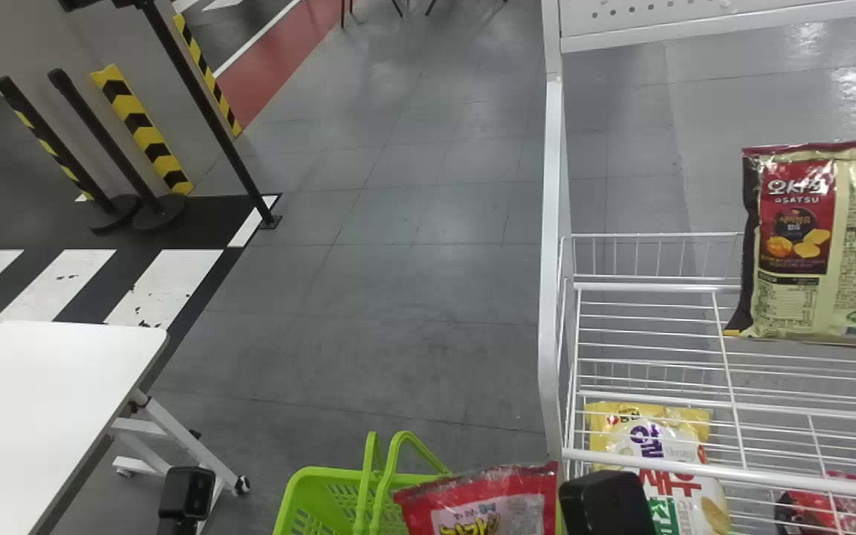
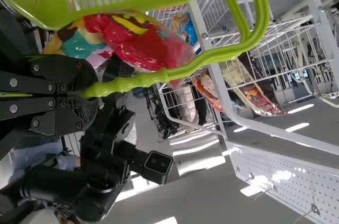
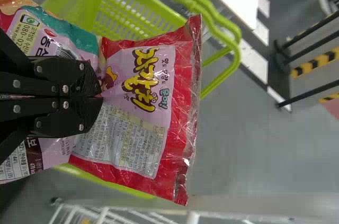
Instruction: Hold basket handle with left hand then pick Jagalchi snack with right hand and place into basket
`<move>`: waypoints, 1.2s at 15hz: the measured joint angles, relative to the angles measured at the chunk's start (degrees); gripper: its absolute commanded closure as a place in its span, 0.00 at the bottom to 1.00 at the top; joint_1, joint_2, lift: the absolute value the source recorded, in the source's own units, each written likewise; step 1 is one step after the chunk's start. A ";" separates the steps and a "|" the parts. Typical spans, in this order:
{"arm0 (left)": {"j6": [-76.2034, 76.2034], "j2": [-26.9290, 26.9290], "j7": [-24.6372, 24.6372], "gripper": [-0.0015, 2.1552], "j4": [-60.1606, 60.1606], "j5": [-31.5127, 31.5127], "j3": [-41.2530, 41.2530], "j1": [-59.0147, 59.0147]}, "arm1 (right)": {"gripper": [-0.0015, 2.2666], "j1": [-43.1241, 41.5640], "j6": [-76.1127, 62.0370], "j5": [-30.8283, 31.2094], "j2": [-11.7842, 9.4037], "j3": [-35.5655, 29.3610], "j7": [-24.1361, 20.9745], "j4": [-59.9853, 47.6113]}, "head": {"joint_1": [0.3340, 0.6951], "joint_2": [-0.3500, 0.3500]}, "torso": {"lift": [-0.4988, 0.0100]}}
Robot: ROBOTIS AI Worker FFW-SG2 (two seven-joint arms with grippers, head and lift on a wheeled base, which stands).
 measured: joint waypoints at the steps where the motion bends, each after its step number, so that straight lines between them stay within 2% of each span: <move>1: 0.00 -0.07 0.00 1.00 -0.05 -0.04 0.00 0.00 | 0.99 -0.51 -3.02 -0.78 0.00 0.02 0.40 1.71 | 1.00 1.00 | 0.96; 4: 0.00 -0.25 0.00 1.00 -0.10 -0.07 0.00 0.00 | 0.93 -2.88 -3.50 -2.79 0.00 0.02 0.66 6.03 | 1.00 1.00 | 0.96; 5: 0.00 -0.28 0.00 1.00 -0.09 -0.07 0.00 0.00 | 0.83 -3.61 -1.95 -3.33 0.00 0.02 0.90 7.02 | 1.00 1.00 | 0.96; 6: -0.01 -0.30 0.00 1.00 -0.05 -0.07 0.00 0.00 | 0.65 -4.22 -0.80 -3.90 0.00 -0.01 1.75 7.92 | 1.00 1.00 | 0.96; 7: -0.02 -0.35 0.00 1.00 -0.03 -0.07 0.00 0.00 | 0.30 -4.80 -0.14 -4.77 0.00 -0.14 3.35 9.12 | 1.00 1.00 | 0.96; 8: -0.02 -0.37 0.00 1.00 -0.02 -0.07 0.00 -0.01 | 0.04 -5.24 -0.37 -5.48 0.00 -0.27 4.65 10.10 | 1.00 1.00 | 0.96; 9: -0.02 -0.38 0.00 1.00 -0.02 -0.06 0.01 -0.05 | 0.00 -5.42 -1.49 -5.84 0.00 -0.32 5.38 10.60 | 1.00 1.00 | 0.96; 13: -0.04 -0.42 0.00 1.00 0.11 0.01 0.02 -0.16 | 0.03 -3.85 -6.26 -5.04 0.00 -1.67 5.66 9.00 | 1.00 1.00 | 0.96; 18: -0.17 -0.38 0.00 1.00 0.24 0.03 0.02 -0.17 | 0.02 2.99 -18.12 3.11 0.00 -5.58 10.30 4.71 | 1.00 1.00 | 0.96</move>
